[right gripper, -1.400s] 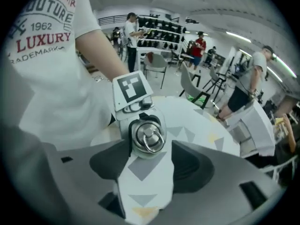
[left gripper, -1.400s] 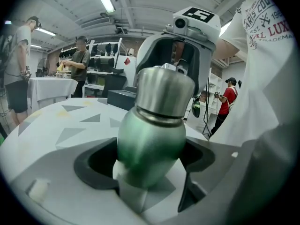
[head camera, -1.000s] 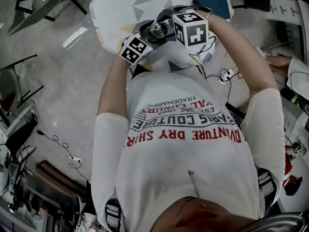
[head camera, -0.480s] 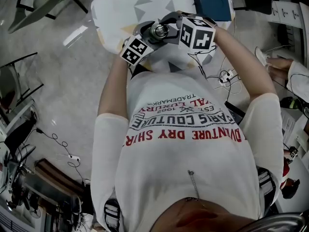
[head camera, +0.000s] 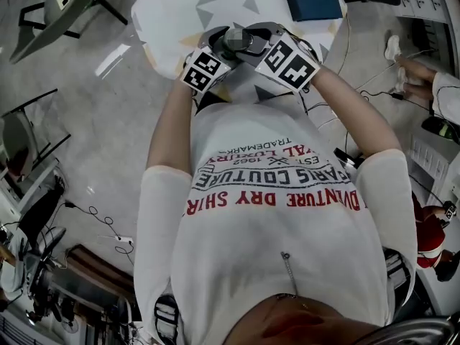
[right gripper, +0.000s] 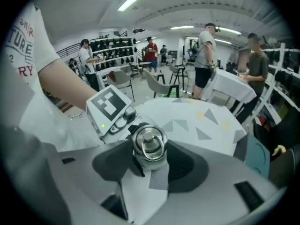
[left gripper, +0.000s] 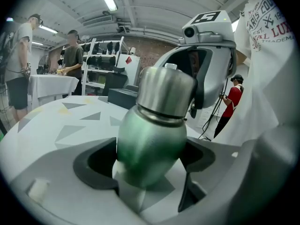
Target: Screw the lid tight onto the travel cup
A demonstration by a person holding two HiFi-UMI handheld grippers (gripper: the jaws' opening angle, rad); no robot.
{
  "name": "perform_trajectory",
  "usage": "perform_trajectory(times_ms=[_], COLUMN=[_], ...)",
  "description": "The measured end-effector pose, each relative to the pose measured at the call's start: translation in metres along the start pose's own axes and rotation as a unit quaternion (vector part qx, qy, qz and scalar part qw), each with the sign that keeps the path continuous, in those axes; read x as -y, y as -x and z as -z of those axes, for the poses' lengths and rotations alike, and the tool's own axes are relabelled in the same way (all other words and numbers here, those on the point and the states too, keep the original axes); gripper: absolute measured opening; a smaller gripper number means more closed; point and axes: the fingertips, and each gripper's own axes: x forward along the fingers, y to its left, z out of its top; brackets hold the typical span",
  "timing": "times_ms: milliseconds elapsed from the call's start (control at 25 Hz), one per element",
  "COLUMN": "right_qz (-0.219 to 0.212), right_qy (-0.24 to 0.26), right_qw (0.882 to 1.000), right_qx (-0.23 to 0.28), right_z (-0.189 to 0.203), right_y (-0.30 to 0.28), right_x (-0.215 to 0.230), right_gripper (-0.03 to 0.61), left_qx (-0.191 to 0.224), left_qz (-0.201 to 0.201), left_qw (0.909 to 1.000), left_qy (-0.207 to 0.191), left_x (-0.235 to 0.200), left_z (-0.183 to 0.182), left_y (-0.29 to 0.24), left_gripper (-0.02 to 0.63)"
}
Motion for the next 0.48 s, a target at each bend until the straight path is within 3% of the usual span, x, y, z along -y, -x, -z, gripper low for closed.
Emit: perform_trajectory(times_ms=[280,360,480], right_qz=[0.071,0.071,0.049], right_qy=[-0.078,-0.071,-0.019], right_qw=[0.994,0.995,0.999], right_qx=[0.013,0.016,0.003], right_z=[-0.0007,-0.0001,0.0022], right_y=[0.0006,0.0003,0.0010], right_x=[0.0027,0.0031,0.0000], right_gripper=[0.235,0.235,0.238], left_qx=[0.006,0.003,0.002], left_qz=[0.001,0.003,0.006], left_qw=[1.0000,1.0000,1.0000], left_qy=[0.003,0.002,0.002], left_x=[0.0001,0.0001,0.0006], left_z=[-0.0031,-0.0023,-0.0018], left_y=[0.0002,-0.0004,-0.0005], left_gripper=[0.411,0.411,0.411])
